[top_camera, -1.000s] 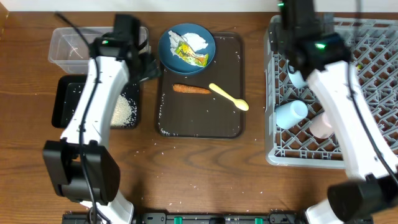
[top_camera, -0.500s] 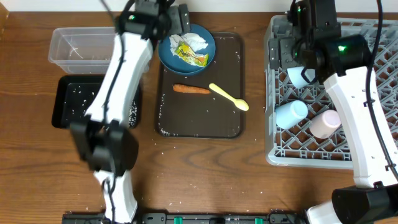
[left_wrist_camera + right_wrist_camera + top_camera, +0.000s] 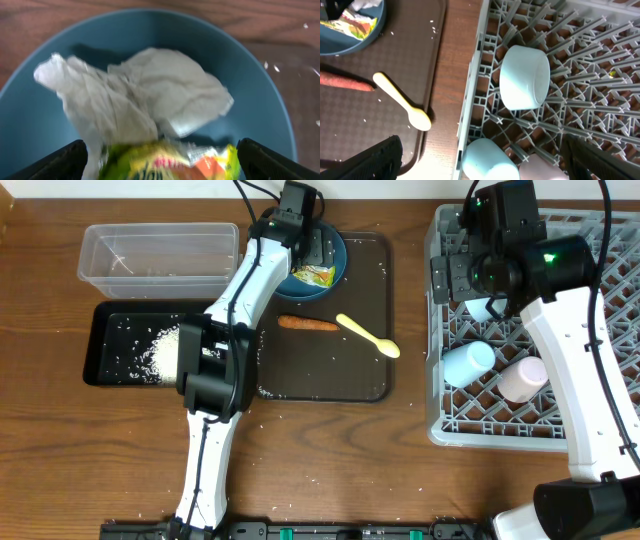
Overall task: Sort waste into correct bins and load items into the dishwasher rack
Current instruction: 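Grasp the tissue and wrapper on the dark-blue plate with the left gripper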
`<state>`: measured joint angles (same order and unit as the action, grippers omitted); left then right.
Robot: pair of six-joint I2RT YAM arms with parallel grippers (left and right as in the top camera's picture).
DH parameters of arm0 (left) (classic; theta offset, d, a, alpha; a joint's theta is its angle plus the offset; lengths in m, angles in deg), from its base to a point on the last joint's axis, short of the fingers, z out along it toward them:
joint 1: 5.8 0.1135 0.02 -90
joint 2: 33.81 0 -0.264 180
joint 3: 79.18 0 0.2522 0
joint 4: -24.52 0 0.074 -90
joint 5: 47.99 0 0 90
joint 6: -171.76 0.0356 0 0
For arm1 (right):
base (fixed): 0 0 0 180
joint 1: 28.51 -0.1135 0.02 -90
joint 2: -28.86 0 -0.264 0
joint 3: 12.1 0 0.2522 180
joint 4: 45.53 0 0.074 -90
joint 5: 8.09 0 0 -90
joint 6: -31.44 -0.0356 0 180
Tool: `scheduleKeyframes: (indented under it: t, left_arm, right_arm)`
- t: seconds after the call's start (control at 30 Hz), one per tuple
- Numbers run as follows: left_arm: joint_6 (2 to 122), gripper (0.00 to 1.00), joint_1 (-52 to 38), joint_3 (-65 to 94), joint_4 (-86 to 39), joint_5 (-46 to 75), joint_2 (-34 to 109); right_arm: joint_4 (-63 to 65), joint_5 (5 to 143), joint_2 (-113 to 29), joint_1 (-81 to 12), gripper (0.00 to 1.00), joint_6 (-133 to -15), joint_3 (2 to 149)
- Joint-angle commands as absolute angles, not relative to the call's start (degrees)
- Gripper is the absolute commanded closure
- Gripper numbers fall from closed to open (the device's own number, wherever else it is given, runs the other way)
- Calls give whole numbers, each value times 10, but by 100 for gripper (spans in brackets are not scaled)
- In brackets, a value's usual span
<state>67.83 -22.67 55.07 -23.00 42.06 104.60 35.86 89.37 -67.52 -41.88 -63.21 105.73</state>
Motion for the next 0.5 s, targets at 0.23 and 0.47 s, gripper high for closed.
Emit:
scheduleKeyframes:
  t: [0.23, 0.47]
  left_arm:
    - [667, 2, -222, 567, -195, 444, 1098]
    - [667, 4, -223, 567, -195, 444, 1120]
  right_arm:
    - [362, 893, -676, -416, 1, -641, 1057]
    - [361, 889, -676, -416, 1, -641, 1053]
